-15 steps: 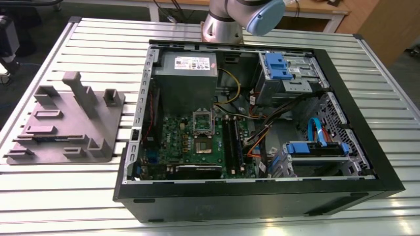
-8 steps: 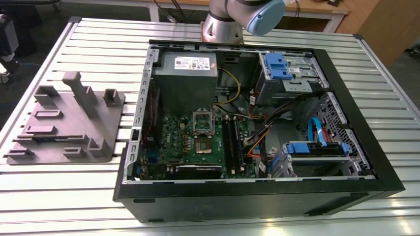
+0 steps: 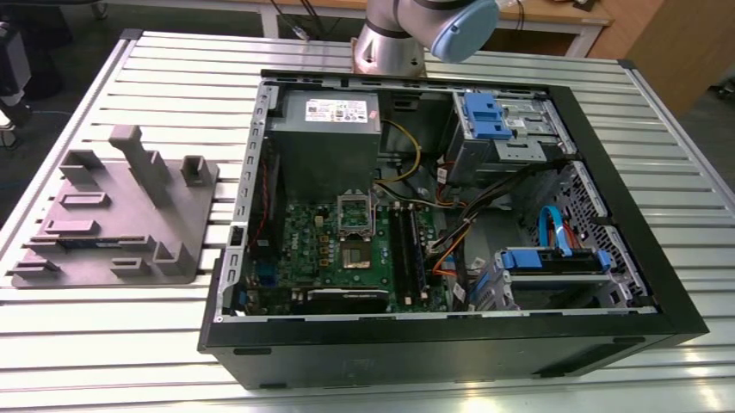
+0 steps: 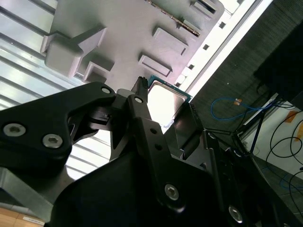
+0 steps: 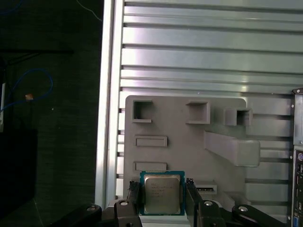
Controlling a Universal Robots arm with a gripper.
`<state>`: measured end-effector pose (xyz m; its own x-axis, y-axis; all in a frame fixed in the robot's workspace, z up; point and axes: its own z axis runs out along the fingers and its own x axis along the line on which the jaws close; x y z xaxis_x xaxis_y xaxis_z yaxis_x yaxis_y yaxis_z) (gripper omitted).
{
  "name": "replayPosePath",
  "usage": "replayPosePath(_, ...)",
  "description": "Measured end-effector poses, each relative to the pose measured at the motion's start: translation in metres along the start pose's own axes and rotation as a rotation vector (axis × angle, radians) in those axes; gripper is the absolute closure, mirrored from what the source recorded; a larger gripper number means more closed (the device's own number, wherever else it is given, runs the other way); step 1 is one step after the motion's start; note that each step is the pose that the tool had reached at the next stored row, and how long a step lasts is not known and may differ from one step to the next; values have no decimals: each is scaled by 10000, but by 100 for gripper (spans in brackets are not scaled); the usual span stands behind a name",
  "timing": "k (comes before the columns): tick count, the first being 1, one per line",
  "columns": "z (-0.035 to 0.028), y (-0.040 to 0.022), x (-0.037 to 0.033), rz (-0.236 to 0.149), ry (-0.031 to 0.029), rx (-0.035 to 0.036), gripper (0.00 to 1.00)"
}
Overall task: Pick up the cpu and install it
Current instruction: 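Pick up the cpu and move it towards the insertion slot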
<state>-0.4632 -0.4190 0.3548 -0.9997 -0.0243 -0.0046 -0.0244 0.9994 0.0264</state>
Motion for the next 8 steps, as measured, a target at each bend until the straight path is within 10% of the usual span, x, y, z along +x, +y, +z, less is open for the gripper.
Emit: replayPosePath(8,-28,1,0,0,0,0,53)
